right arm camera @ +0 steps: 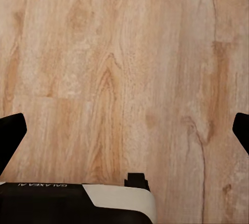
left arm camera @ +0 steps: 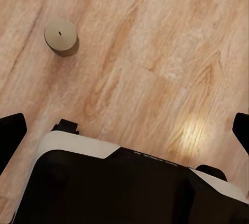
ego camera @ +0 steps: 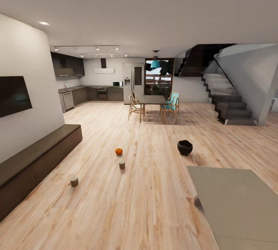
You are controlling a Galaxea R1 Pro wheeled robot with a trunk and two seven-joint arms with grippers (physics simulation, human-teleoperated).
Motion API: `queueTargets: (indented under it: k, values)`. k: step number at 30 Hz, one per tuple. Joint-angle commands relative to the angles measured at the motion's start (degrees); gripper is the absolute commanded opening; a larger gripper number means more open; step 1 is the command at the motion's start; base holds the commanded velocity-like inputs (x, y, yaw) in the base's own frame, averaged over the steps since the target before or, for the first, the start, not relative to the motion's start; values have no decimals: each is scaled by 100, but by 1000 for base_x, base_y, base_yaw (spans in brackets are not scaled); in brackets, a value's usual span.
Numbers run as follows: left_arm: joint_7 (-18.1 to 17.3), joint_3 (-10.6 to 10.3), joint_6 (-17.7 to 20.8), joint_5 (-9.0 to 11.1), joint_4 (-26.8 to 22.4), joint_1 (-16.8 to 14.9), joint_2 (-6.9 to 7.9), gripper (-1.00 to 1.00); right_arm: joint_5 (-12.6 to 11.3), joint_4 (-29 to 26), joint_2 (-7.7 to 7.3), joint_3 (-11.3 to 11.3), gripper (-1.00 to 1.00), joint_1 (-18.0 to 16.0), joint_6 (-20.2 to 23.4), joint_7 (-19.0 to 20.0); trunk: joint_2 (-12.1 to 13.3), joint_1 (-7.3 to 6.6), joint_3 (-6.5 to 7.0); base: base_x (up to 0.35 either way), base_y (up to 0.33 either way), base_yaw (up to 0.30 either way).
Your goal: Place each of the two pumpkins and all three candles from the living room inside a cabinet in the living room (use any cabinet), then make sure every cabinet is closed, and position the cauldron so it is next to a table in the living room.
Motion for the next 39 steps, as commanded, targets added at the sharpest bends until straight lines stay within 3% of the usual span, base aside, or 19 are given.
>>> queueTargets:
  k: [1, 15, 39]
  values:
    - [3, 35, 40, 26, -14, 1, -5, 100, 3, -10, -1, 7, 100, 1, 28, 2, -3, 3, -3, 164, -130, -2]
    - [3, 39, 40, 26, -14, 1, -5, 100, 3, -12, -1, 7, 100, 1, 19, 2, -3, 3, -3, 199, -173, -1]
    - [3, 43, 40, 26, -14, 1, 0, 100, 3, -12, 3, 7, 100, 1, 19, 2, -3, 3, -3, 60, -26, 0]
